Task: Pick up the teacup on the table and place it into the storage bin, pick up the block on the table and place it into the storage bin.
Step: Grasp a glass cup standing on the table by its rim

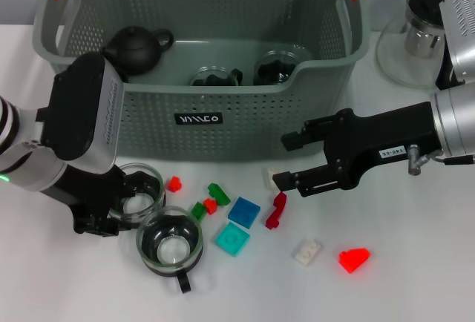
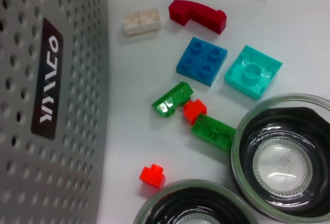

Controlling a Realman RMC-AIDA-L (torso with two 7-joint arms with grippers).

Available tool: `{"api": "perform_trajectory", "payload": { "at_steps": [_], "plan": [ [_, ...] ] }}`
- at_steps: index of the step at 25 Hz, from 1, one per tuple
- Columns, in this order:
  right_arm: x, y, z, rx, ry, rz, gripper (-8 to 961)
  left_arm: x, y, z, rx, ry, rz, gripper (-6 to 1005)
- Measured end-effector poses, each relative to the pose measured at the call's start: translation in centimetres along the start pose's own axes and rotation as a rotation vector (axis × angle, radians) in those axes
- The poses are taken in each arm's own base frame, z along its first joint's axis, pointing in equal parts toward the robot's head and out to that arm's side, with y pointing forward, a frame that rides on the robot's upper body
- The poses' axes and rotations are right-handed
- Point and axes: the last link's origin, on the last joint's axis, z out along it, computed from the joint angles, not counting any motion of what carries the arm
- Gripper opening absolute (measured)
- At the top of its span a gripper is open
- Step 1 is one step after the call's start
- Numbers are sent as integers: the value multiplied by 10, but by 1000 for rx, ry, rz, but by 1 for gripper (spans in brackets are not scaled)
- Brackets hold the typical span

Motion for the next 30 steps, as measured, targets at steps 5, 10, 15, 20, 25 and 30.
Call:
{"api": "perform_trajectory", "payload": {
  "at_steps": [5,10,15,20,25,30],
  "plan": [
    [0,0,0,1,-2,2,757,2,1,1,-4,0,10,557],
    [1,0,0,2,0,1,757,3,2,3,-16,0,11,485],
    [3,0,1,-4,3,5,756,2,4,7,-31,-3,7,487],
    [4,0,1,-3,4,6,757,2,4,8,-32,1,6,484],
    [4,0,0,-3,4,8,757,2,4,12,-42,-4,-9,463],
    [4,0,0,-3,3,11,757,3,4,12,-53,-6,-10,422]
  ]
}}
